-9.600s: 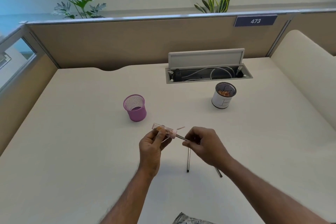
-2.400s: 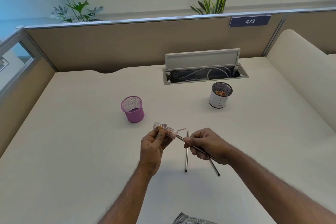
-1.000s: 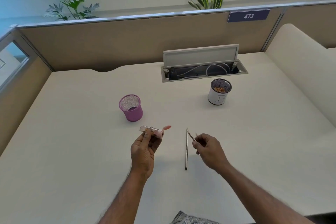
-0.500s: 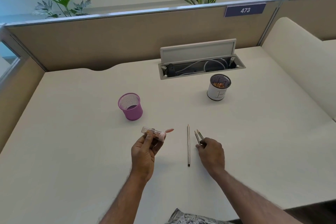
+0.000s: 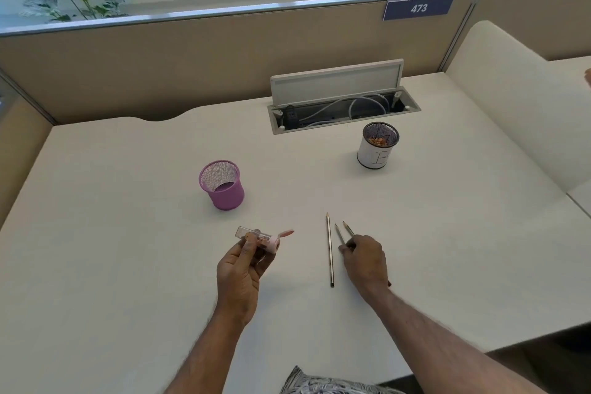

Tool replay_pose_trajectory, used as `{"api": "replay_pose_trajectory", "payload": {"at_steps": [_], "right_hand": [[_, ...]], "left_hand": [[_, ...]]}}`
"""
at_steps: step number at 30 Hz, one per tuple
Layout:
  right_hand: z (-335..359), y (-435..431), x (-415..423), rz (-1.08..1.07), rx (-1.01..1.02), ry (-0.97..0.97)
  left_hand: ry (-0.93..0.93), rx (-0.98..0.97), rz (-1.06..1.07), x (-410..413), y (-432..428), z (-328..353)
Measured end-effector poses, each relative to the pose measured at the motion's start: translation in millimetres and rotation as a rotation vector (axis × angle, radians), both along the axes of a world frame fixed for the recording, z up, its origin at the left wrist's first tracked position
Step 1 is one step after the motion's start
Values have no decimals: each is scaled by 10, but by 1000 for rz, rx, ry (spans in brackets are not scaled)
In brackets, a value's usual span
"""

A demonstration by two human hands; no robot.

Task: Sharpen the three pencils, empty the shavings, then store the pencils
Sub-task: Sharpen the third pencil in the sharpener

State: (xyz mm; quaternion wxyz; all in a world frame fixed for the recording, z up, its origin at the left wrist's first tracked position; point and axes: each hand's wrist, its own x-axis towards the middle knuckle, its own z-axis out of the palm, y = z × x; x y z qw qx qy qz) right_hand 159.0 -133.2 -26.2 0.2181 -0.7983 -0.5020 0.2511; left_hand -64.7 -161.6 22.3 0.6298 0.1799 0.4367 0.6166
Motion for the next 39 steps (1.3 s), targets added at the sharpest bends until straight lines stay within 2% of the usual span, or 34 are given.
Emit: {"api": "replay_pose_trajectory", "payload": {"at_steps": [8, 12, 20, 25, 28, 32, 35, 39], "right_hand": [[33, -47, -11, -37, 54, 2], [38, -55, -68, 57, 96, -95], [9, 47, -215, 277, -67, -305], [-6, 11, -284, 317, -89, -305], [37, -58, -319, 314, -96, -193], [140, -222, -298, 197, -74, 222], [205, -397, -201, 264, -64, 503], [245, -579, -32, 296, 0, 612]], "left_hand": [[-12, -3, -5, -22, 23, 16], [-11, -14, -11, -5, 32, 23], [7, -14, -21, 41, 52, 41], [29, -40, 1, 35, 67, 6], [49, -63, -1, 34, 78, -26], [42, -72, 13, 61, 99, -23], [33, -85, 21, 91, 123, -23], [14, -93, 29, 171, 154, -44]]}}
